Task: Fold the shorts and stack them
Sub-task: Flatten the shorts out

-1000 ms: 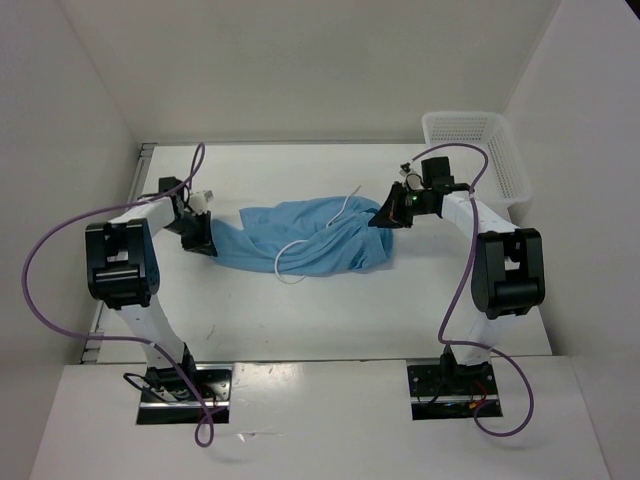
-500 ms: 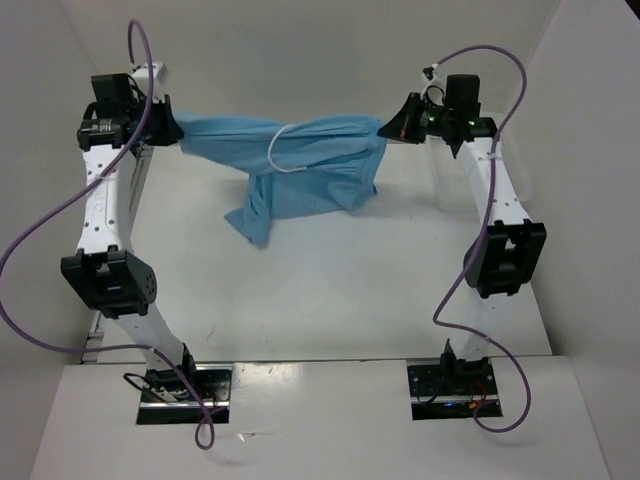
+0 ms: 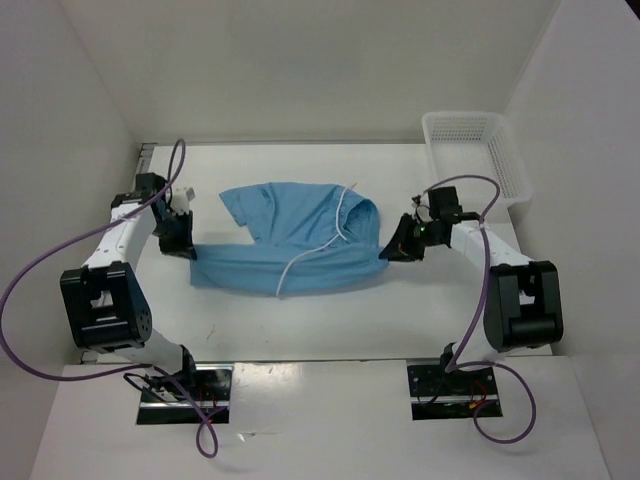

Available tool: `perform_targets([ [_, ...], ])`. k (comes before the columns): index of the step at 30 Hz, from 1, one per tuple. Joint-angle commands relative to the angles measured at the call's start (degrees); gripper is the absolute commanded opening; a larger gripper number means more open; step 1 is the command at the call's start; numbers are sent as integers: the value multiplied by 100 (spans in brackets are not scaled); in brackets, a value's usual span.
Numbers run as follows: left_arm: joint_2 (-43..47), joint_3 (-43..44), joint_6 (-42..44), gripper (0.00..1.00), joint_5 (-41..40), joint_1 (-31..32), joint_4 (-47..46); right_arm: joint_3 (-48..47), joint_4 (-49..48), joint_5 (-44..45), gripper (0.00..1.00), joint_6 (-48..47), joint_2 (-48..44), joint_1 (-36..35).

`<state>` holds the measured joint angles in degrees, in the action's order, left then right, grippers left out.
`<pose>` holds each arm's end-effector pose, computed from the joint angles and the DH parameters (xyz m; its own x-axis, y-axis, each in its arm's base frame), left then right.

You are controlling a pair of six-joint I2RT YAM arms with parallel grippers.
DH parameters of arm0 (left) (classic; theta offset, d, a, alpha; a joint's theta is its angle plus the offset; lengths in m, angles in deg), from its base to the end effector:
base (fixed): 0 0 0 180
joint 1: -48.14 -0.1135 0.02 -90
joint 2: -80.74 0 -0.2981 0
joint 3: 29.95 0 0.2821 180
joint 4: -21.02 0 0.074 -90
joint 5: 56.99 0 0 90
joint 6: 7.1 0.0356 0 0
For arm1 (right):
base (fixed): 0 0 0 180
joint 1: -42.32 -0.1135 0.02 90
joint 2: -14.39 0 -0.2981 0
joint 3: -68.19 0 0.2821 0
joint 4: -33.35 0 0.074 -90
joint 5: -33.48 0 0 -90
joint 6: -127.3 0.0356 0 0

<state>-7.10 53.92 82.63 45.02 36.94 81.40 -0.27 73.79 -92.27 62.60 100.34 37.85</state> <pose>0.3323 0.0582 0.2938 -0.8838 -0.1797 -0.4320 -0.1058 0.9761 -0.1896 0.3200 0.0459 0.2389 -0.9230 0.2757 -0.2684 0.0243 0.7379 0.6745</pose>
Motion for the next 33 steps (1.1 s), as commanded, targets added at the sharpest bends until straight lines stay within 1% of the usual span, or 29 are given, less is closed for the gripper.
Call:
perform_targets([
  [1, 117, -434, 27, 0, -94, -58, 7, 414, -136, 182, 25, 212, -202, 16],
  [3, 117, -707, 27, 0, -94, -58, 7, 626, -57, 129, 36, 212, -263, -36],
  [4, 117, -786, 27, 0, -94, -58, 7, 678, -57, 68, 50, 212, -263, -36],
  [6, 117, -1005, 27, 0, -155, -58, 60, 679, -57, 68, 61, 212, -395, -115],
  [8, 117, -1060, 27, 0, -217, -58, 60, 627, -57, 120, 68, 212, -325, -168],
  [9, 117, -1121, 27, 0, -217, -58, 60, 626, -57, 182, 70, 264, -255, -168],
  [12, 117, -1121, 27, 0, -156, -58, 112, 626, -197, 235, 70, 317, 123, -221],
  [15, 117, -1121, 27, 0, -155, -58, 112, 346, -259, 235, 71, 318, 448, -694],
  [17, 117, -1121, 27, 0, -155, -58, 112, 283, -380, 384, 71, 379, 597, -1054],
  [18, 117, -1121, 27, 0, -155, -58, 112, 222, -434, 384, 69, 466, 659, -1117],
  [19, 117, -1121, 27, 0, -155, -58, 112, 222, -434, 384, 64, 467, 721, -1117],
  [20, 117, -1121, 27, 0, -155, -58, 112, 222, -504, 332, 54, 519, 782, -1170],
  [21, 117, -1121, 27, 0, -155, -58, 112, 161, -505, 332, 26, 520, 904, -1170],
  [22, 117, -1069, 27, 0, -207, -58, 112, 160, -453, 332, 15, 520, 958, -1170],
  [23, 117, -1068, 27, 0, -208, -58, 112, 108, -452, 245, 5, 433, 958, -1170],
  [24, 117, -981, 27, 0, -208, -58, 112, 55, -365, 191, 0, 432, 958, -1170],
  [25, 117, -815, 27, 0, -138, -58, 112, 3, -295, 104, 0, 284, 958, -1170],
  [26, 117, -683, 27, 0, -24, -58, 112, -259, -242, 103, 0, 230, 958, -1170],
  [28, -163, -297, 27, 0, 108, -58, 112, -751, 13, 103, 0, 143, 1037, -1075],
  [29, -295, 271, 27, 0, 161, -58, 112, -1076, 83, 103, 0, 72, 1133, -1004],
  [30, -627, 650, 27, 0, 213, -58, 112, -1897, 145, 25, 0, 72, 1273, -812],
  [32, -1067, 1590, 27, 0, 293, -58, 112, -2989, 400, -195, 0, 72, 1949, -583],
  [33, -1522, 2761, 27, 0, 293, -58, 304, -4317, 522, -292, 0, 141, 2221, -451],
])
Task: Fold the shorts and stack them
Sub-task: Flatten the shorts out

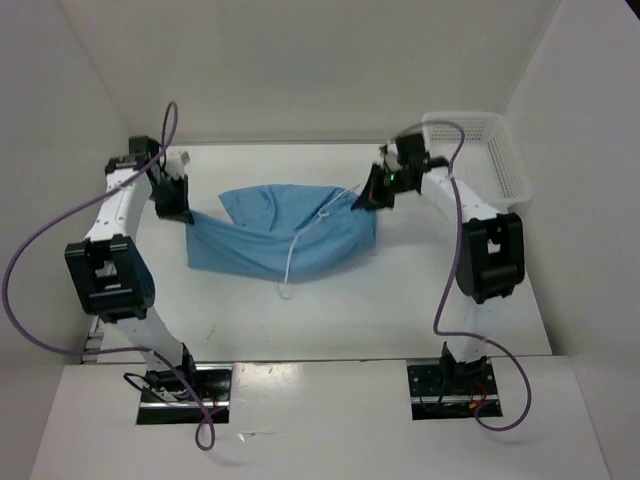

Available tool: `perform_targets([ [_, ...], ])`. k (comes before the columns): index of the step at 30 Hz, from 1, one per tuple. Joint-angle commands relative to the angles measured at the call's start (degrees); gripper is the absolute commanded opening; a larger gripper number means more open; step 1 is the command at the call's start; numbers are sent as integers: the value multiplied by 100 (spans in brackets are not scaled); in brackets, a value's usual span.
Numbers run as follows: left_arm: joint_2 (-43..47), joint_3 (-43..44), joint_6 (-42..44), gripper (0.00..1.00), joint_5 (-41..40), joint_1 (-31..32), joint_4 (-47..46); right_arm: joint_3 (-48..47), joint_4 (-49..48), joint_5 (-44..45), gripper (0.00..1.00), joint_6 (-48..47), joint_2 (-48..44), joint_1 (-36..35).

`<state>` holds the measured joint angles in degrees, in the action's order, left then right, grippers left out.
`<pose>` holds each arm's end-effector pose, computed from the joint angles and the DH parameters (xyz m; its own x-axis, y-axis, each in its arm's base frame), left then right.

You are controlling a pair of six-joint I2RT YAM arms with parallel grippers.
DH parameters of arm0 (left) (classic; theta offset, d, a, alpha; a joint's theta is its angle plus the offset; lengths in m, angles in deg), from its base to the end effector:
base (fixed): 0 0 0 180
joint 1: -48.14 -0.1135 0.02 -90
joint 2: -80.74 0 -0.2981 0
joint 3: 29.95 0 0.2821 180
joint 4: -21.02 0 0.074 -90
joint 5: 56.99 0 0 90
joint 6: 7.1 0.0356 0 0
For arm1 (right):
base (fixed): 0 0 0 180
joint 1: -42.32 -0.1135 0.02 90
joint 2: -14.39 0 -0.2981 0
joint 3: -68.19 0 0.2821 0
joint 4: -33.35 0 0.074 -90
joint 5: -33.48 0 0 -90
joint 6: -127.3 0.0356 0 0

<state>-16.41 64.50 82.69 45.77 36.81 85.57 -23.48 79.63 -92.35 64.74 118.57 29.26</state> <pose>0.3751 0.0671 0.2957 -0.9038 -0.1847 -0.3860 -0.1112 0.9724 -0.2051 0.4061 0.1156 0.2534 -0.9600 0.1608 -0.2292 -0.0409 0.7292 0.6831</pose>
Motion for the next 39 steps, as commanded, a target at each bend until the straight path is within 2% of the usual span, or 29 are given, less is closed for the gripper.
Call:
perform_targets([
  [1, -830, 2367, 21, 0, 271, -44, 10, -2714, 236, -362, 0, -3, 958, 644],
  [2, -1050, 3078, 21, 0, 272, -44, 168, -4209, 361, -459, 0, 207, 1216, 769],
  [3, -1487, 3799, 21, 0, 272, -44, 526, -4920, 466, -599, 0, 366, 1436, 892],
  [4, -1683, 5285, 21, 0, 272, -44, 730, -5563, 528, -774, 0, 498, 1717, 1023],
  [5, -1868, 6040, 21, 0, 272, -97, 941, -6396, 477, -776, 0, 586, 1720, 1025],
  [7, -2483, 7464, 21, 0, 332, -167, 1696, -6571, 476, -601, 0, 587, 1562, 1095],
  [8, -2937, 8794, 21, 0, 333, -167, 2003, -6406, 476, -600, 0, 526, 1344, 1156],
  [9, -2994, 8999, 21, 0, 255, -167, 2250, -6178, 476, -600, 0, 412, 1220, 1157],
  [11, -2515, 8197, 21, 0, 402, -220, 2200, -5160, 346, -670, 0, 358, 773, 1157],
  [12, -2346, 7191, 21, 0, 482, -220, 2200, -4747, 240, -731, 0, 202, 596, 1157],
  [13, -2214, 6703, 21, 0, 561, -220, 2200, -3830, 117, -671, 0, 148, 412, 1078],
  [15, -1792, 5745, 21, 0, 632, -220, 2043, -2885, -296, -609, 0, 87, -186, 1007],
  [16, -1651, 4731, 21, 0, 562, -220, 1946, -1966, -410, -539, 0, 86, -353, 955],
  [18, -1124, 3654, 21, 0, 343, -220, 1516, -1135, -648, -468, 0, 86, -784, 954],
  [19, -957, 3135, 21, 0, 272, -220, 1418, -348, -701, -468, 0, 86, -881, 954],
  [20, -651, 2164, 21, 0, 89, -168, 1261, 17, -702, -468, 0, 86, -978, 885],
  [23, -245, 875, 21, 0, -132, -106, 1146, 1248, -772, -215, 0, -46, -1198, 814],
  [24, -192, 140, 21, 0, -315, -106, 1041, 1773, -772, -213, 0, -46, -1346, 762],
  [28, 11, -1068, 21, 0, -546, -106, 855, 2550, -659, -74, 0, 16, -1531, 437],
  [31, 230, -1457, 21, 5, -546, -106, 855, 2780, -264, 375, 0, 68, -1864, 225],
  [35, 354, -1835, 21, 21, -546, -106, 1267, 2983, -8, 578, 0, 270, -2375, 225],
  [36, 406, -1967, 21, 33, -546, -106, 1364, 2983, -7, 647, 0, 271, -2376, 225],
  [39, 713, -2205, 21, 47, -642, -106, 1654, 2983, 204, 718, 0, 271, -2438, 225],
])
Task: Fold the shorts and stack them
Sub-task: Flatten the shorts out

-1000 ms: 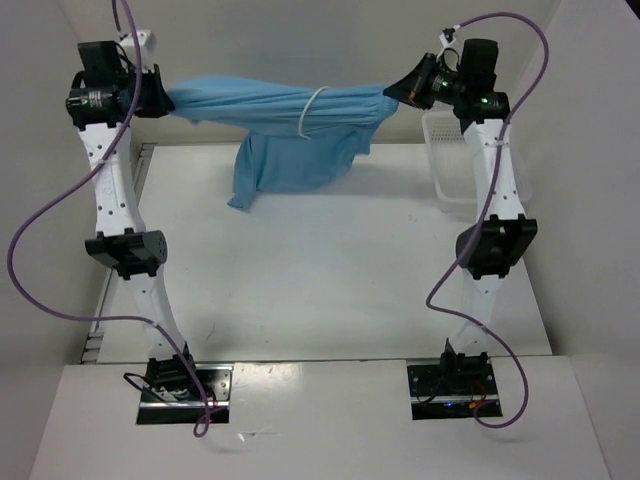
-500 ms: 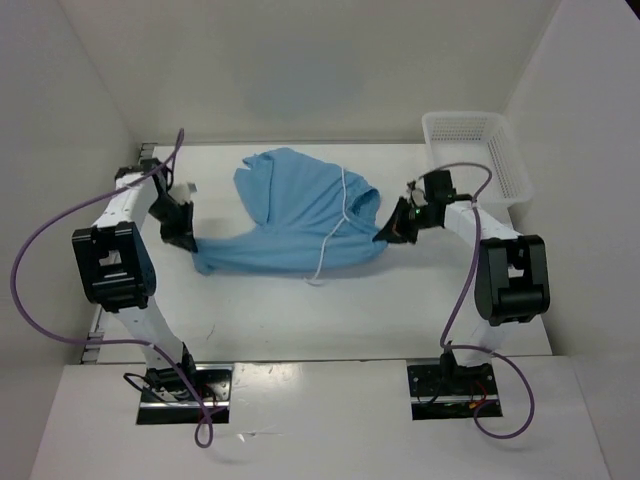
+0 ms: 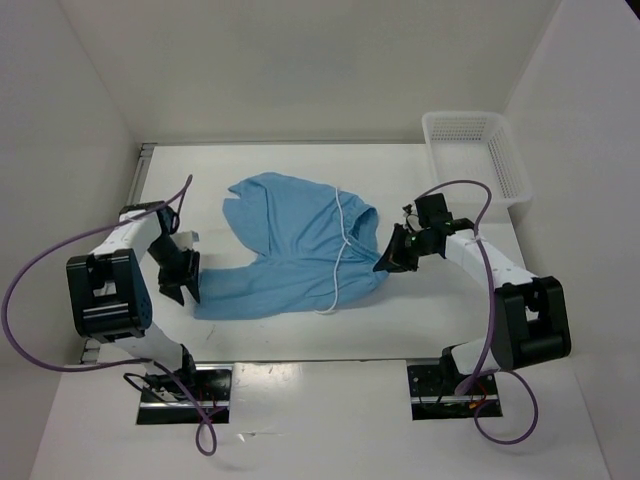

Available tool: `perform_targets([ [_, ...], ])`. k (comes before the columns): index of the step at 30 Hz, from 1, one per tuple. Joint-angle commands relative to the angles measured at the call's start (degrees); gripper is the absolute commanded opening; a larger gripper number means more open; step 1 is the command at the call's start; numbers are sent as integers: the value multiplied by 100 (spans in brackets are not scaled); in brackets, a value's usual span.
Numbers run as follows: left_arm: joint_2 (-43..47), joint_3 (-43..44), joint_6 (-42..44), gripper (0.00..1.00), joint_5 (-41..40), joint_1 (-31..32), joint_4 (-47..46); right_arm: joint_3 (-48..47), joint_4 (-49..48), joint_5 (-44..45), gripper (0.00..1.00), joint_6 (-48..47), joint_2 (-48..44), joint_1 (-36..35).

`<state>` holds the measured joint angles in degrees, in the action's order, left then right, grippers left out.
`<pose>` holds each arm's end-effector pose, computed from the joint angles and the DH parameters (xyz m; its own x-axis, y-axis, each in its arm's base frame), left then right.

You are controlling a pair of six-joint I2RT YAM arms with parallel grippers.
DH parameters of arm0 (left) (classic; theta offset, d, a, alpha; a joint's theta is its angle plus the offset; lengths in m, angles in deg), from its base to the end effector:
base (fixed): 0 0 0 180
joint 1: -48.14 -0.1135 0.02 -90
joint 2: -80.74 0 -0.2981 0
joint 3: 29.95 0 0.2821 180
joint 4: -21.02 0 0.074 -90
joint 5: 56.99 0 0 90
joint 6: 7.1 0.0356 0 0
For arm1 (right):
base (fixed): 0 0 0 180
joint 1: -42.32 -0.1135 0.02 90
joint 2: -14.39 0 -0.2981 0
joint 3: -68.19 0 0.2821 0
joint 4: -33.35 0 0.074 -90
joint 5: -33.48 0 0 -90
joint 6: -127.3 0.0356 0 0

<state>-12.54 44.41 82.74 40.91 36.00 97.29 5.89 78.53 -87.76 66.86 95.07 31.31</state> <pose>0.2885 0.0571 0.2108 -0.9730 -0.2121 0.0908 -0.2232 0.9652 -0.1366 0.2771 0.0727 0.2252 -0.9569 0.2435 -0.1582 0.0944 0.7760 0.6236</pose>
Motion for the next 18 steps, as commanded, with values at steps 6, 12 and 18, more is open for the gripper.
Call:
perform_targets([
  [6, 311, 654, 16, 55, -122, -289, 355, 98, 418, 259, 0, 6, -88, 19],
  [12, -716, 963, 16, 56, 202, -18, -965, 98, 366, 259, 0, 6, 96, 19],
  [18, -1245, 778, 16, 56, -6, 159, -2011, 98, 366, 206, 0, 6, 97, 19],
])
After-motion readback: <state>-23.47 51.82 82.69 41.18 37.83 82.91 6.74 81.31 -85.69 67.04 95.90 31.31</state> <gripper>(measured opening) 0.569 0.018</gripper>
